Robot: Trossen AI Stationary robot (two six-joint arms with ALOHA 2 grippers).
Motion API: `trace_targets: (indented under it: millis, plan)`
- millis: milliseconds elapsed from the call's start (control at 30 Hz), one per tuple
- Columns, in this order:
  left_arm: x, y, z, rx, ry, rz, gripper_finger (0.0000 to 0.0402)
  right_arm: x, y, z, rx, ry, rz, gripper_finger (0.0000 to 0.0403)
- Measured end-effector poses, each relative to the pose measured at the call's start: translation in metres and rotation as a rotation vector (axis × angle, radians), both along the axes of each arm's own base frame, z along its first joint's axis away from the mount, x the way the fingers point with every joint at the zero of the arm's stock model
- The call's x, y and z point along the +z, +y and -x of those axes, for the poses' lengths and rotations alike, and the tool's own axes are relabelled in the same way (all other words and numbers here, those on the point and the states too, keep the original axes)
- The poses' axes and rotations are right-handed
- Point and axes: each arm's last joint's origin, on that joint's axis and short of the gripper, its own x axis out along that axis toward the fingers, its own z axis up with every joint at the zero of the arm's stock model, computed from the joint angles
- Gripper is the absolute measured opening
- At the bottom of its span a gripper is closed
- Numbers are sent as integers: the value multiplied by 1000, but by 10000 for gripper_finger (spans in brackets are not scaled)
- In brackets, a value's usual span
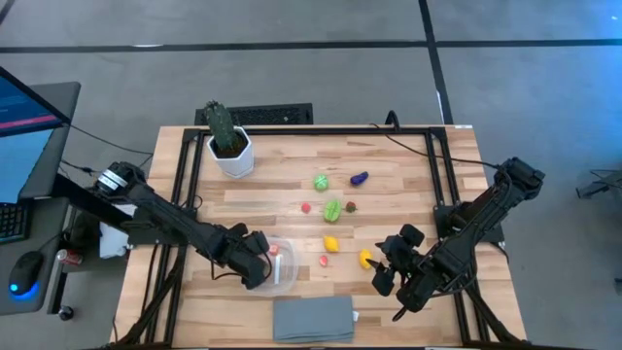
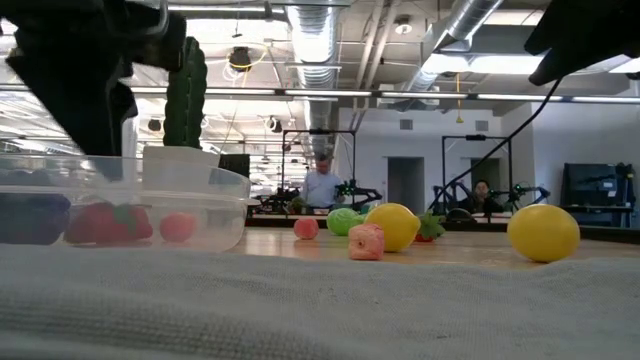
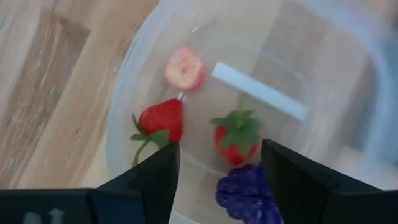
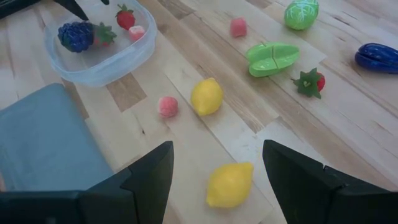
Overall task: Pick and placing Produce into tupperware
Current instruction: Put the top peach into the transparent bin
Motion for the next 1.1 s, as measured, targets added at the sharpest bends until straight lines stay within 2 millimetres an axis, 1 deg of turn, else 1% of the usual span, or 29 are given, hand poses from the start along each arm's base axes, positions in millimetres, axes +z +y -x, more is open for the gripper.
trace_targets:
  millis: [200, 300, 400, 533, 667, 767, 900, 1000, 1100]
  plan:
    - [31, 9, 1, -26, -198, -23, 215, 0, 0, 0, -2, 0, 0, 271]
    - [46, 18, 1, -43, -292, -67, 215, 0, 0, 0, -2, 0, 0, 271]
    - [54, 31, -1, -55, -323, -125, 215, 0, -2, -2, -9, -1, -1, 271]
    - [53, 56, -9, -25, -303, -180, 215, 0, -4, -5, -22, -10, -10, 271]
    - [49, 85, -19, 58, -278, -212, 215, 1, -5, -7, -28, -17, -15, 271]
    - [45, 106, -29, 92, -278, -194, 215, 1, -5, -8, -29, -20, -17, 271]
    - [33, 129, -43, 85, -264, -130, 215, 1, -5, -8, -28, -28, -24, 271]
    - [20, 139, -55, 33, -271, -82, 215, 2, -4, -9, -28, -34, -29, 271]
    - [7, 144, -65, -13, -264, -48, 215, 2, -3, -9, -30, -38, -36, 271]
